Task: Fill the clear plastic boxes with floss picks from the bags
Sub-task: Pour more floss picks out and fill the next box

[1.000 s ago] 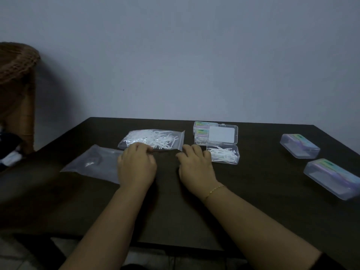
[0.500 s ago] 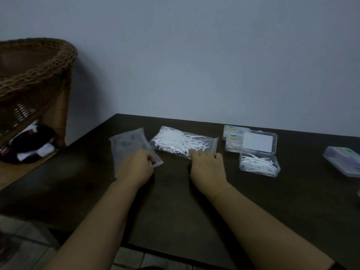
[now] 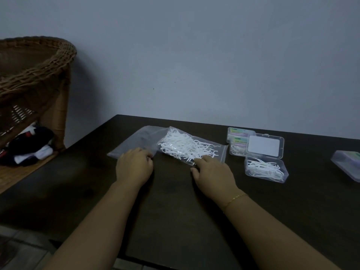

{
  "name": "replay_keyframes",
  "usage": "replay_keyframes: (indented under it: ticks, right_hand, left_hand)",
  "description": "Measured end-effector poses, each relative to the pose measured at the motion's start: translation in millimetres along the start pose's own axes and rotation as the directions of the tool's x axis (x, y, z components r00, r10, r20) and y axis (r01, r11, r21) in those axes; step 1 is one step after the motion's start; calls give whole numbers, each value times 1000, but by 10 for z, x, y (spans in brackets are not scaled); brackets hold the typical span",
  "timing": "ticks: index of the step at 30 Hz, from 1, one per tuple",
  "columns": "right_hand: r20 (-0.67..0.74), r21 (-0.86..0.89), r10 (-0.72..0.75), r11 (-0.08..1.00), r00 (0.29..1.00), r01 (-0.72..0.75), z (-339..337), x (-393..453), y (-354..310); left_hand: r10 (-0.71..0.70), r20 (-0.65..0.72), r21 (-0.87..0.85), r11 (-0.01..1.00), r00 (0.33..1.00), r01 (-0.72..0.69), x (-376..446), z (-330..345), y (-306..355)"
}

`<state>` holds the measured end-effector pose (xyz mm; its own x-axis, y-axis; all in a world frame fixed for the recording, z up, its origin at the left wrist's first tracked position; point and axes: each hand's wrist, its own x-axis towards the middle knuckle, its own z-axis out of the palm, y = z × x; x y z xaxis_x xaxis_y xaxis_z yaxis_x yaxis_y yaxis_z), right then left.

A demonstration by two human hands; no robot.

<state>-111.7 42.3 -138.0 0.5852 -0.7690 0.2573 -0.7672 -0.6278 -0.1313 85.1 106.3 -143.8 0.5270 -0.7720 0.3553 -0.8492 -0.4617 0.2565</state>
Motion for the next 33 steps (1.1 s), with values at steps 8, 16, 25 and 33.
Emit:
replay_keyframes:
  ticks: [8,16,25,33]
  right_hand:
    - [52,109,-9,994,999,3,-110,-225,56]
    - [13,210,-52,976,999,48,-224,-502,70]
    - [-138,521,16,852,990,59,-347,-595,14]
    - [-23,199,420,891,907,-407,-251,-532,215]
  left_hand:
    - [-28,-40,-45,999,999,26,26,-8,-6]
    - [114,-61,-130,984,992,-121,-228,-177,101]
    - [-85,-198,-251,967,977,33,-501,-301,14]
    - [-188,-165,-128,978,968,167,-686,-341,55]
